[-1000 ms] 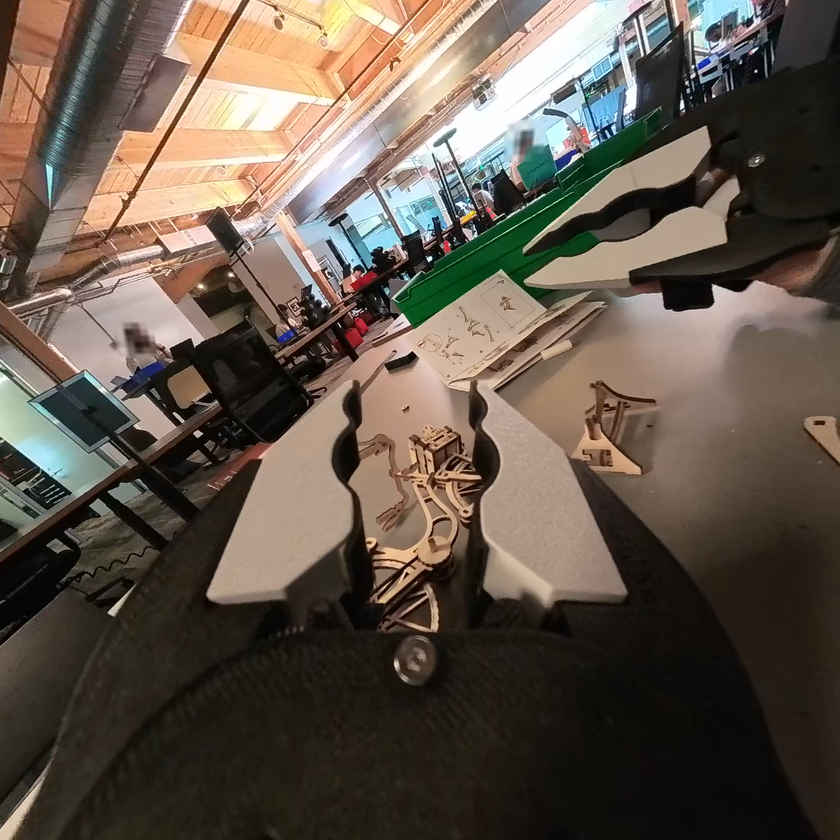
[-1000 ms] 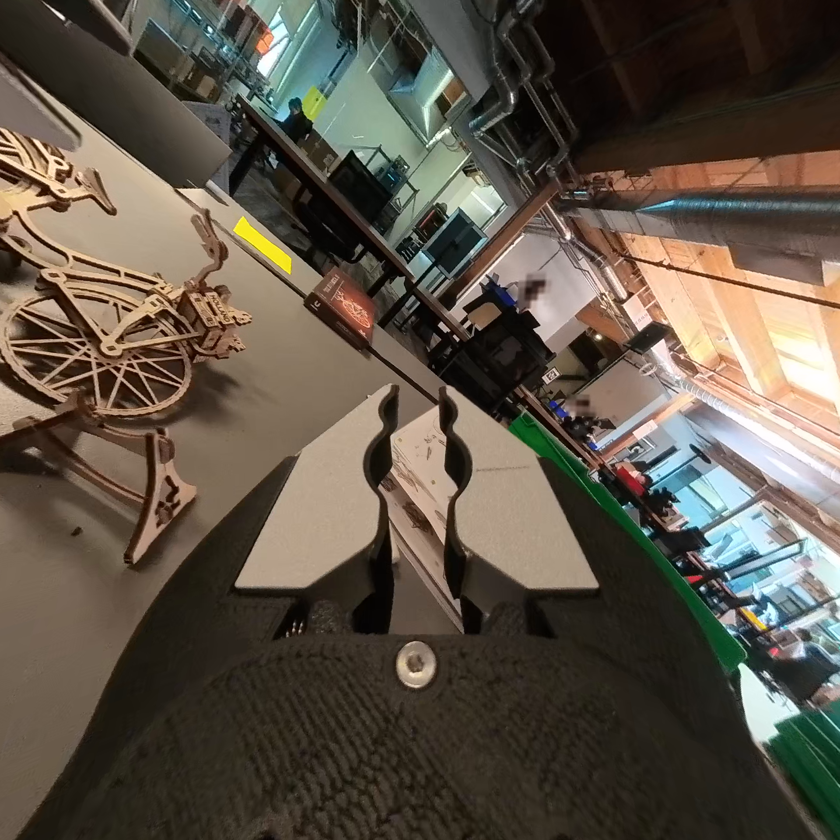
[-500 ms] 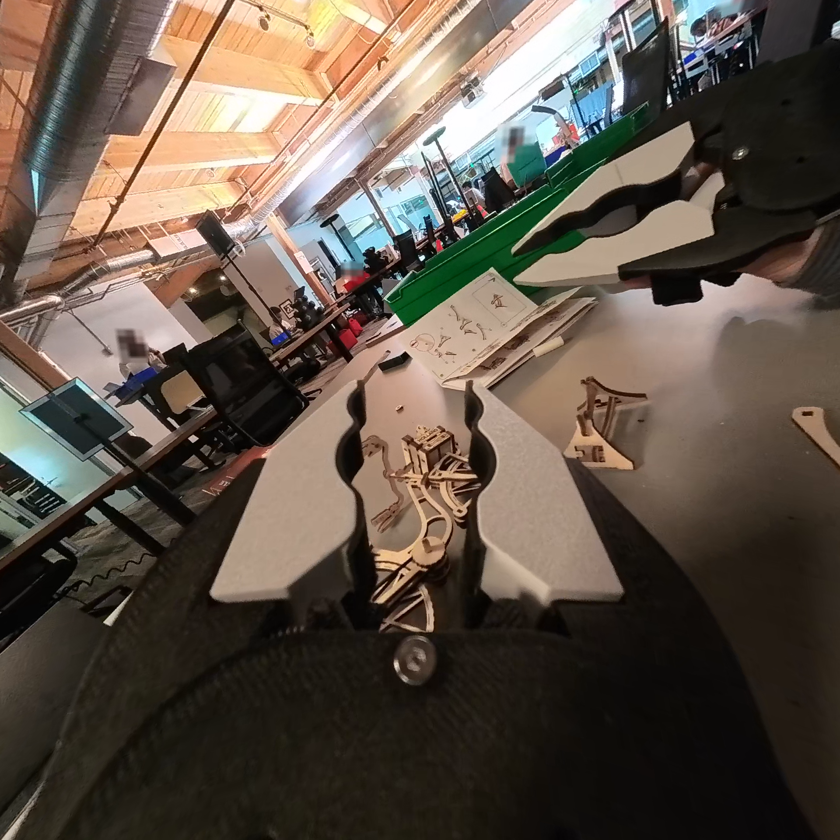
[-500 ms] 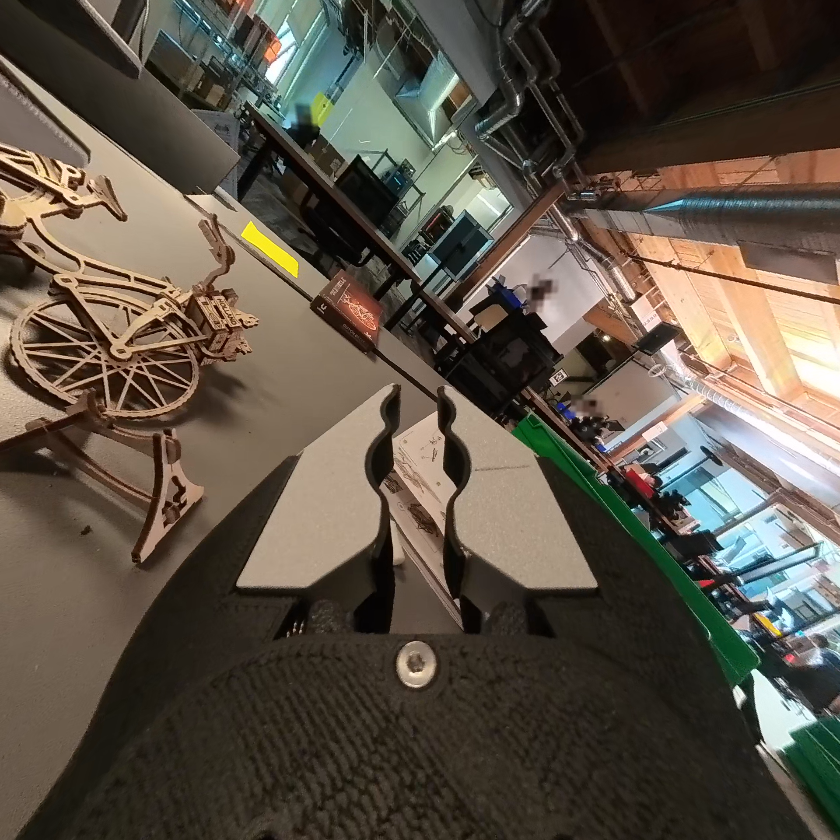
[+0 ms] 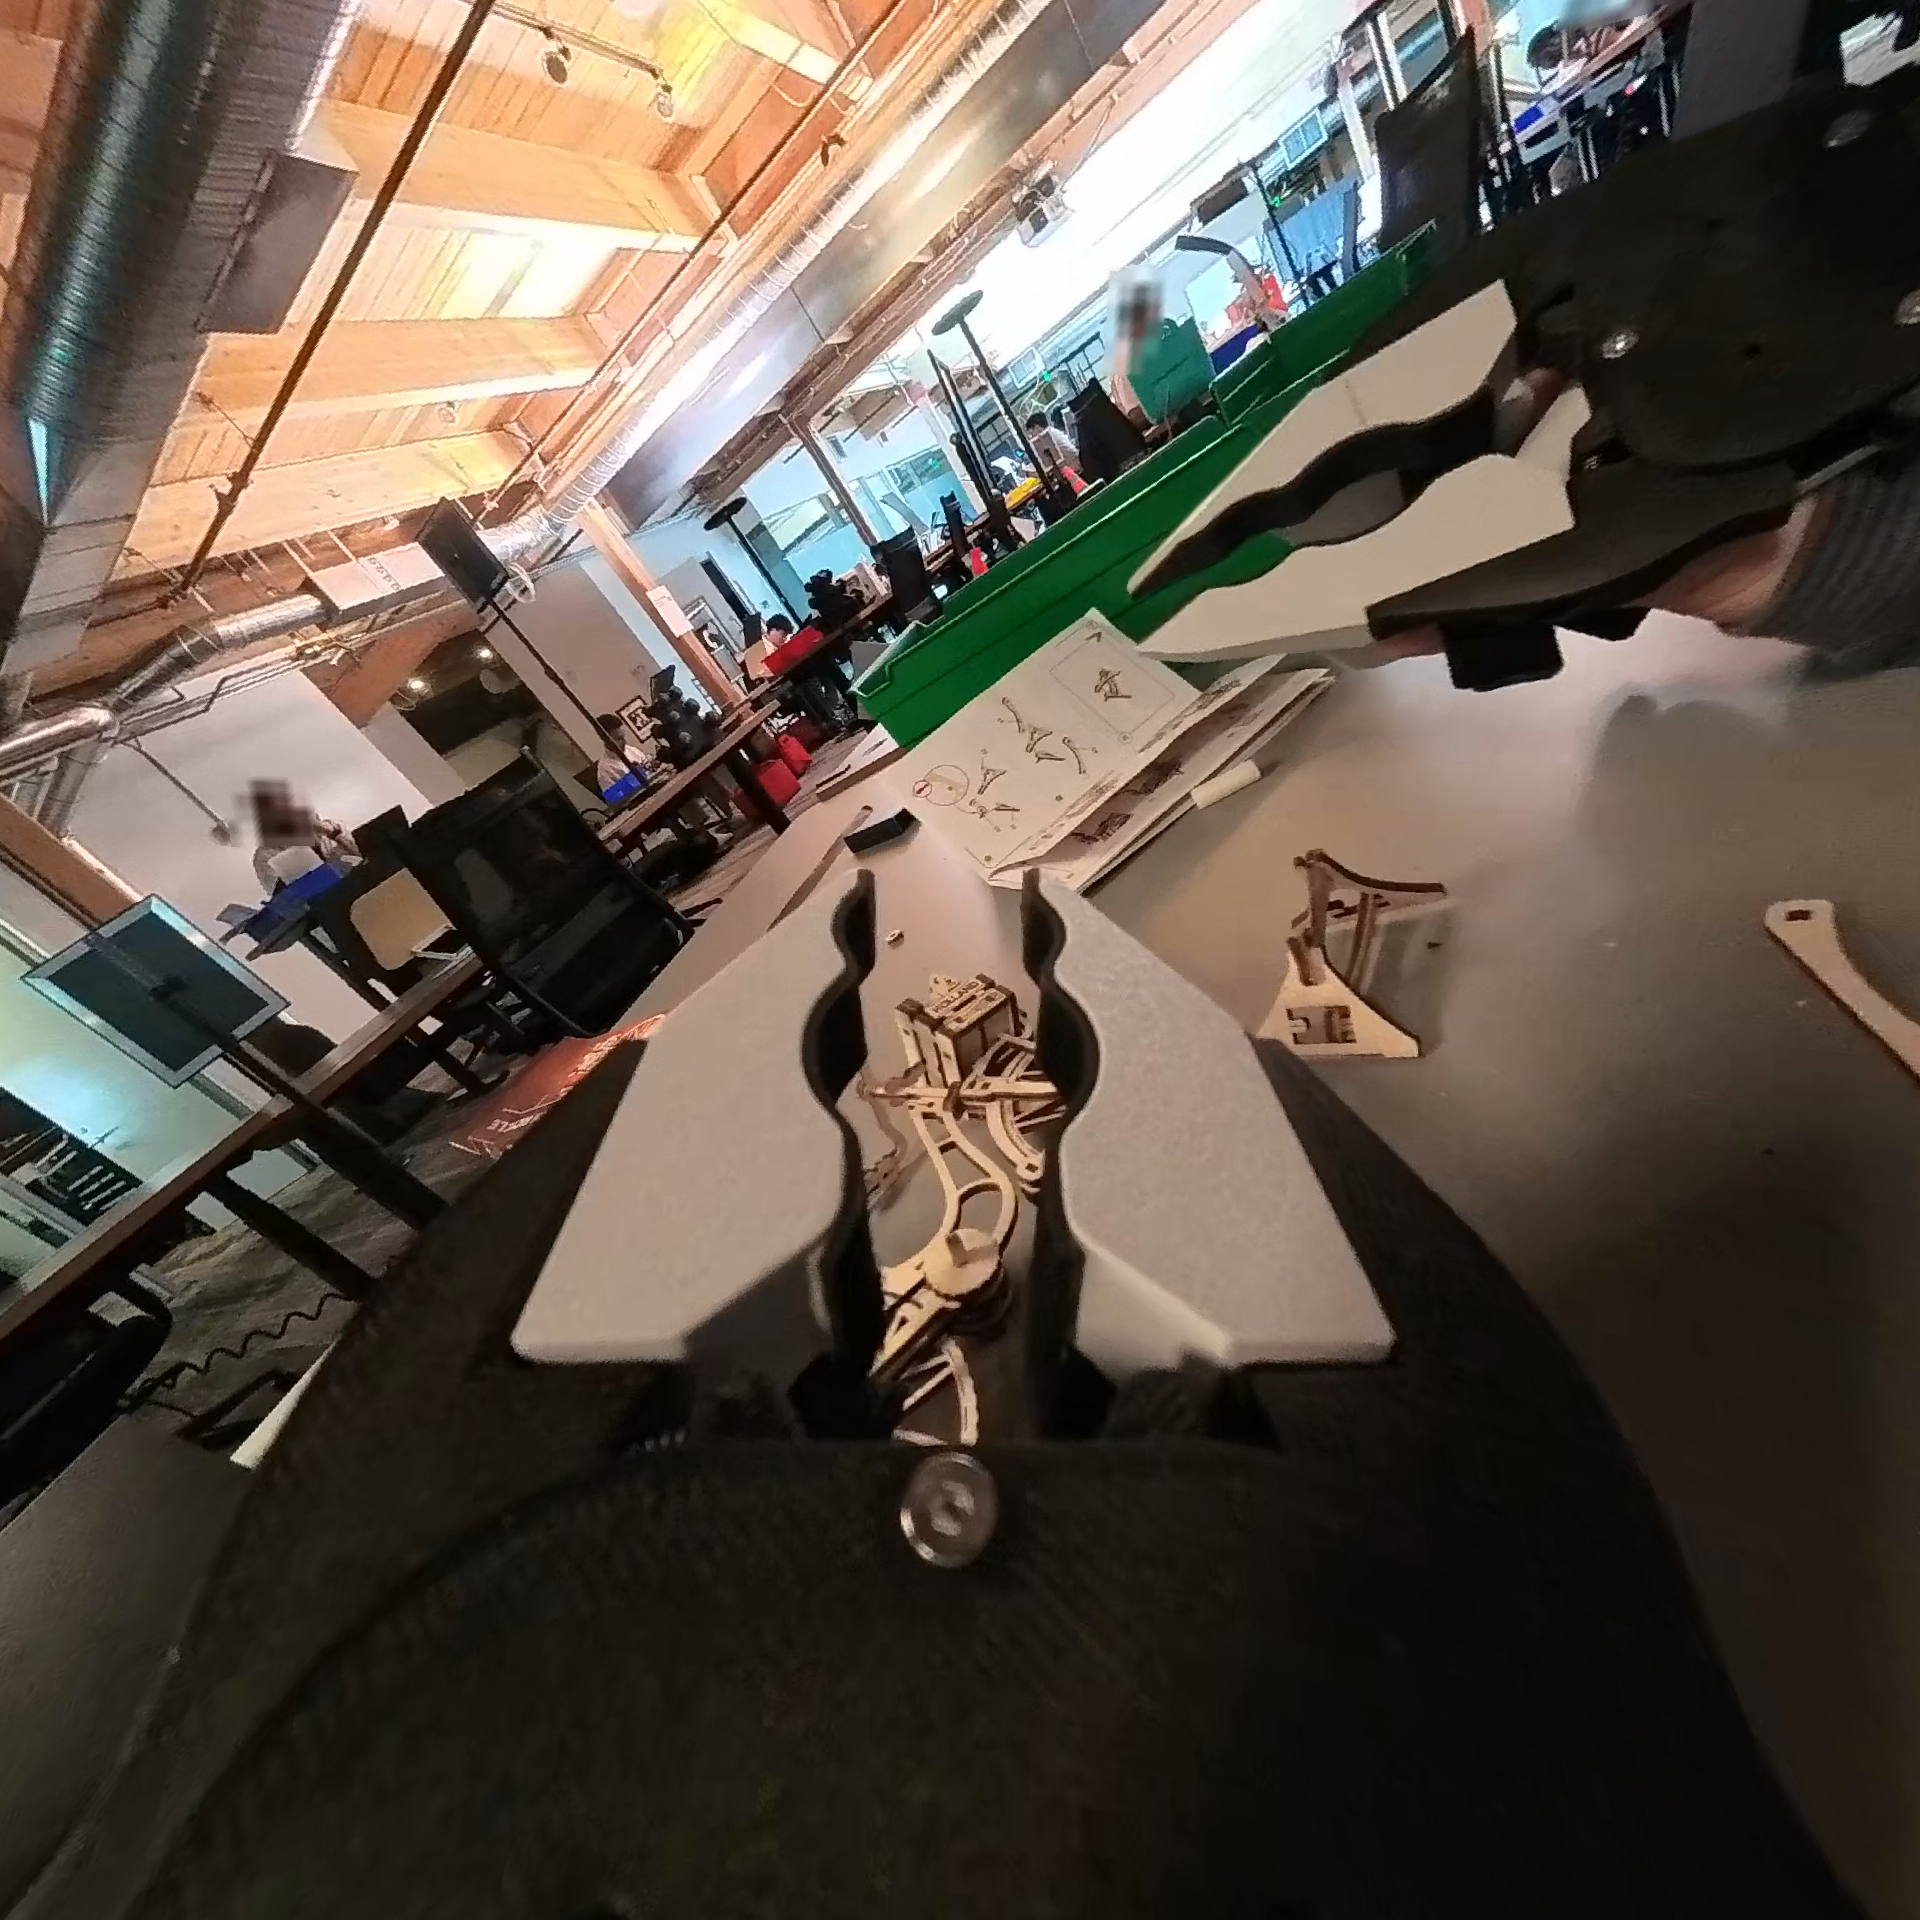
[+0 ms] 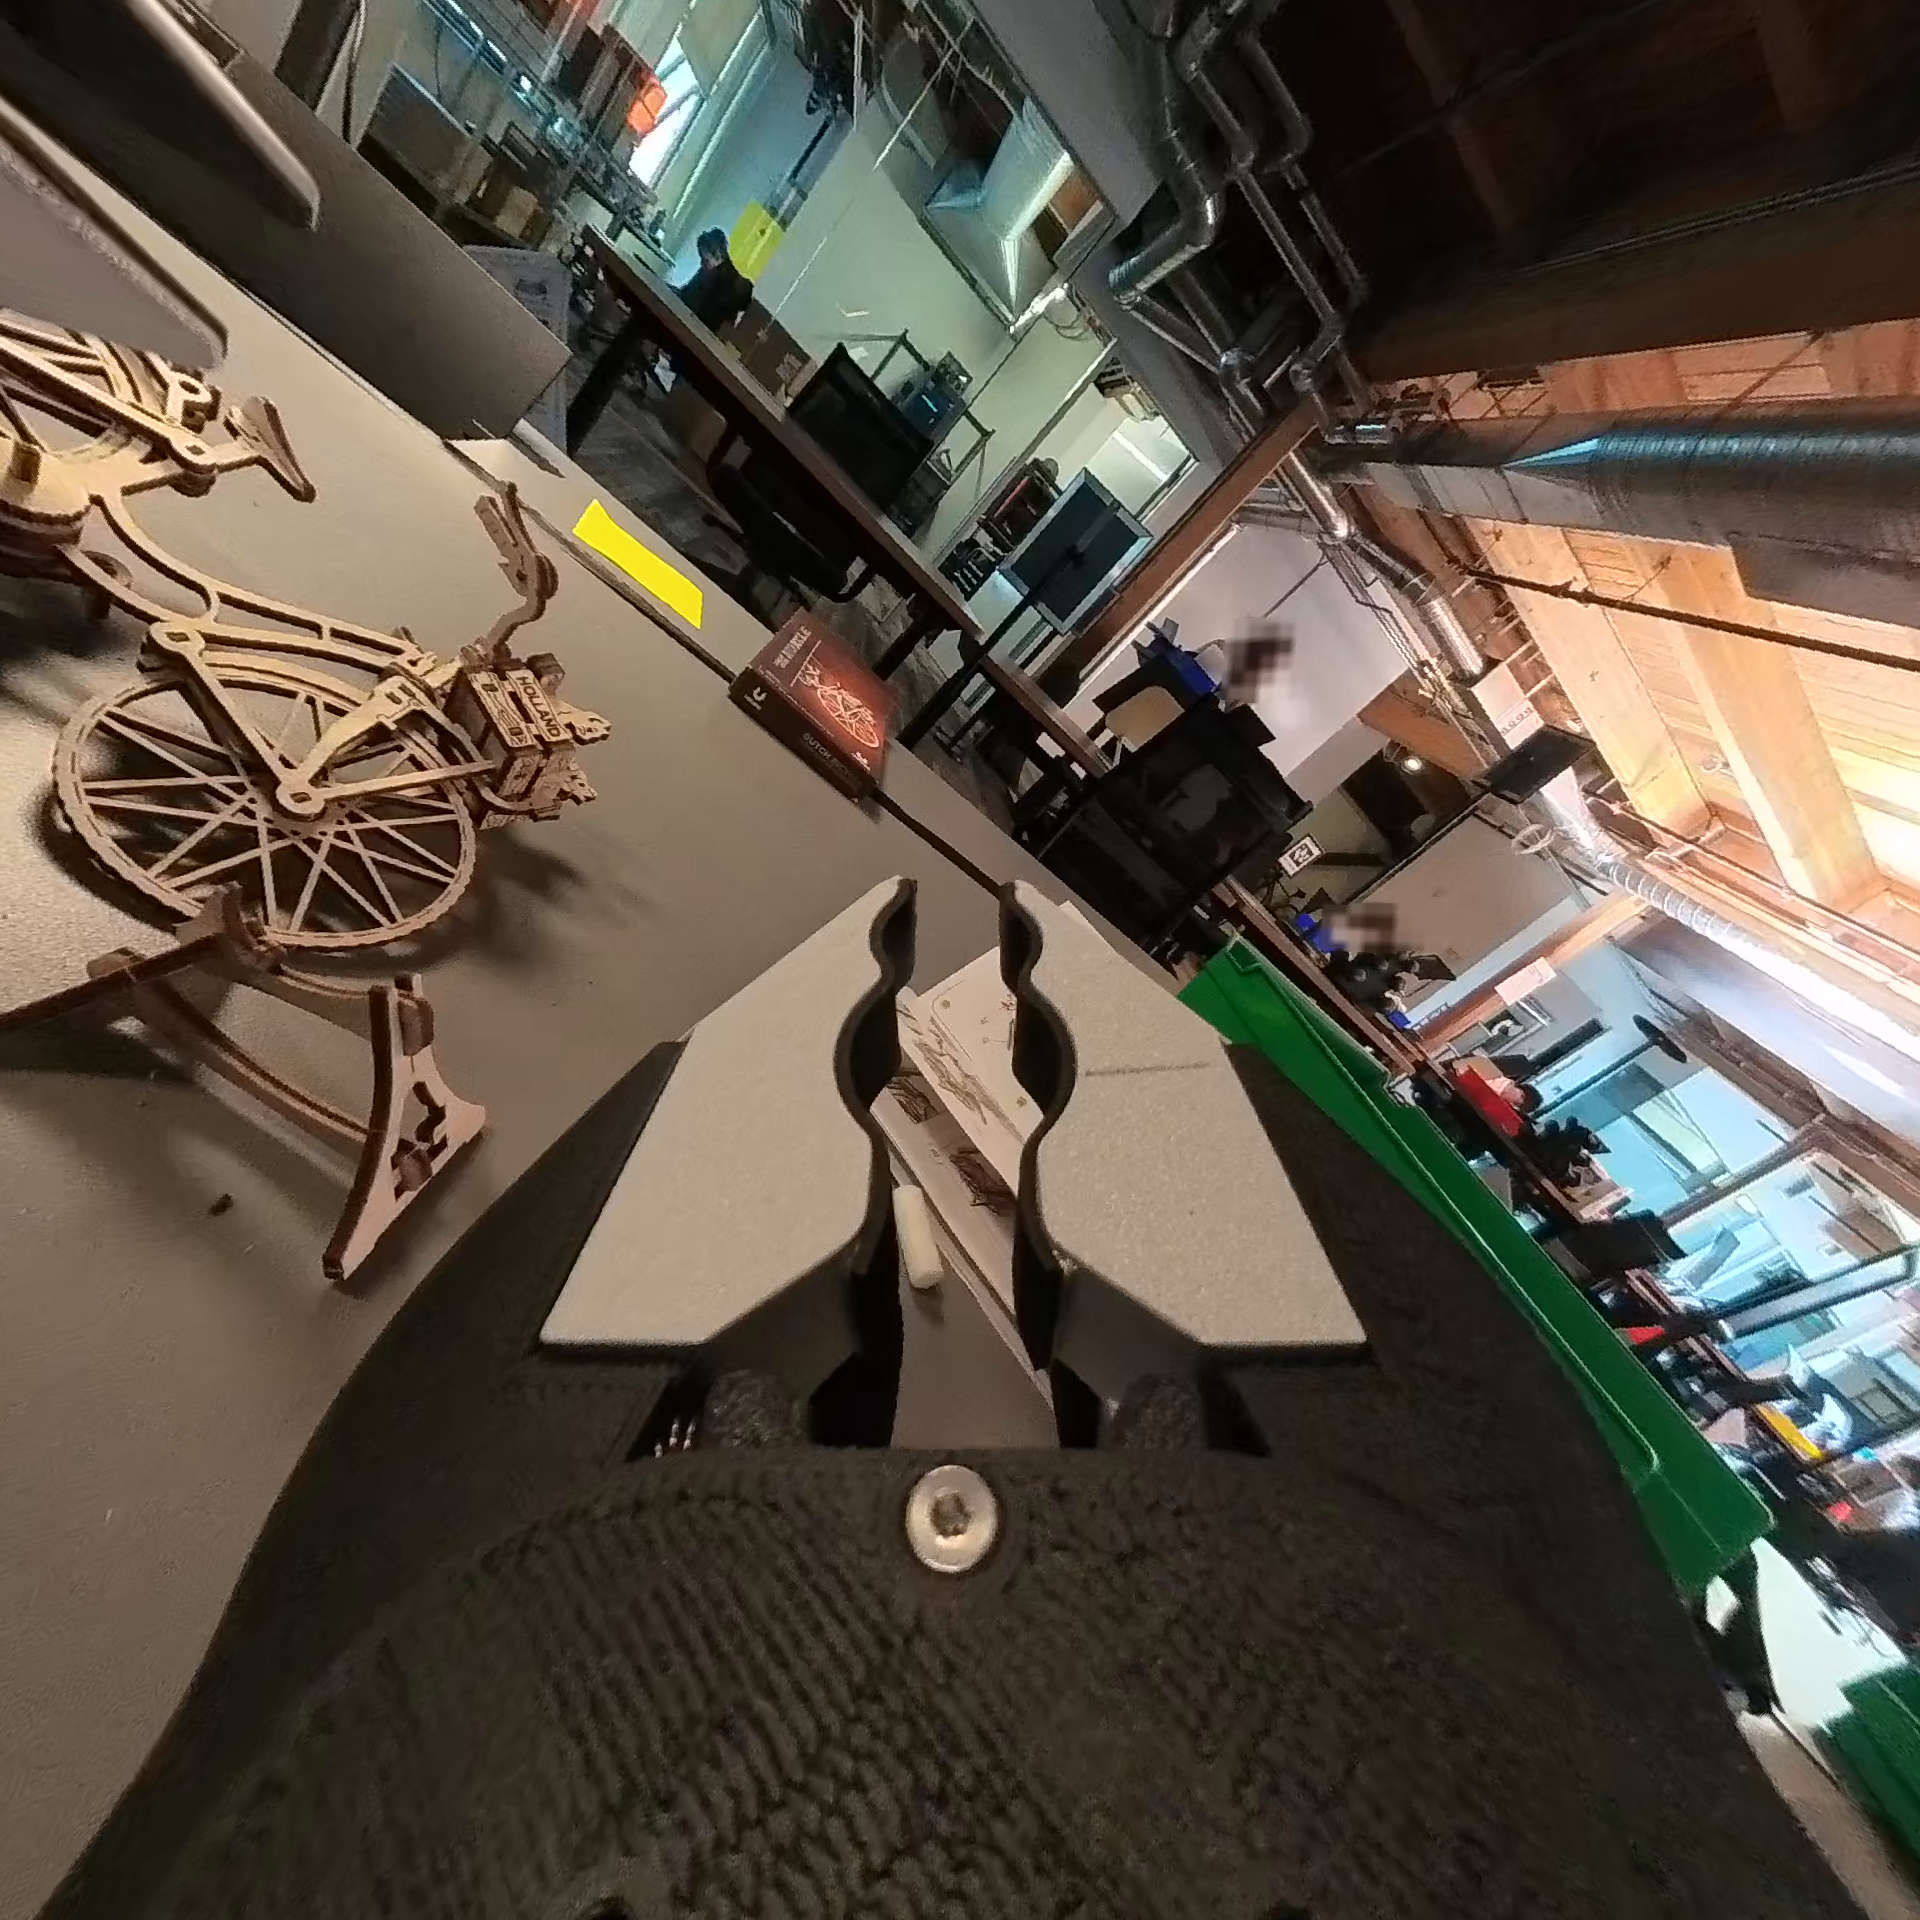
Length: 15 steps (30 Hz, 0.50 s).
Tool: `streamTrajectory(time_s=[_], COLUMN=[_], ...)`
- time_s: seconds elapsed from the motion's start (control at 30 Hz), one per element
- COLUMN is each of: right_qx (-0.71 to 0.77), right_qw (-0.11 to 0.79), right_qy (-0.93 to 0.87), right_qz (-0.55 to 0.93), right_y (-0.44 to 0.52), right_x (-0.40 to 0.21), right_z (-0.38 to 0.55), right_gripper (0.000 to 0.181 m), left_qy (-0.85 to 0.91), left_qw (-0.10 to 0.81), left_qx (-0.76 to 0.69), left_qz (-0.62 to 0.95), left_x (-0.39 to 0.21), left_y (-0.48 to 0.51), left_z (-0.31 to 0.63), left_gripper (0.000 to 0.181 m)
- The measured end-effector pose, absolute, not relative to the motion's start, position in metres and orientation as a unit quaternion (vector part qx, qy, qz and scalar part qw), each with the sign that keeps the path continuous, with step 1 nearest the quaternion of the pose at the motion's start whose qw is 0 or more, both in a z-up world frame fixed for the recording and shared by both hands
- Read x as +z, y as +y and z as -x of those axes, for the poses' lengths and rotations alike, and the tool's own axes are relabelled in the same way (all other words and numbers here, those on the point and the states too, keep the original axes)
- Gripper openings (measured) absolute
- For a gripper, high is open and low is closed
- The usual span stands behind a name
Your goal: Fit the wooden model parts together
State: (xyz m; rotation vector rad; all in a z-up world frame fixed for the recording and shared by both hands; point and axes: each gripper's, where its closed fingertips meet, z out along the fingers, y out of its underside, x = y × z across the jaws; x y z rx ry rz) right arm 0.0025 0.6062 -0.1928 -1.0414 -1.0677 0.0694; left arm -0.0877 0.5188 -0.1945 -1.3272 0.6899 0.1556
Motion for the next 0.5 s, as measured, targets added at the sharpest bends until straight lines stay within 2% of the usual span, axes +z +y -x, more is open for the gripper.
streamTrajectory(time_s=[0.5], right_qx=[0.033], right_qw=[0.731], right_qy=[-0.49], right_qz=[0.473], right_y=[0.6063], right_x=[-0.1943], right_z=[-0.001], right_gripper=[0.014], left_qy=[0.32], left_qw=[0.728], left_qx=[0.072], left_qz=[0.603], left_x=[-0.1958], left_y=[0.5186], left_z=[0.0861], left_gripper=[0.027])
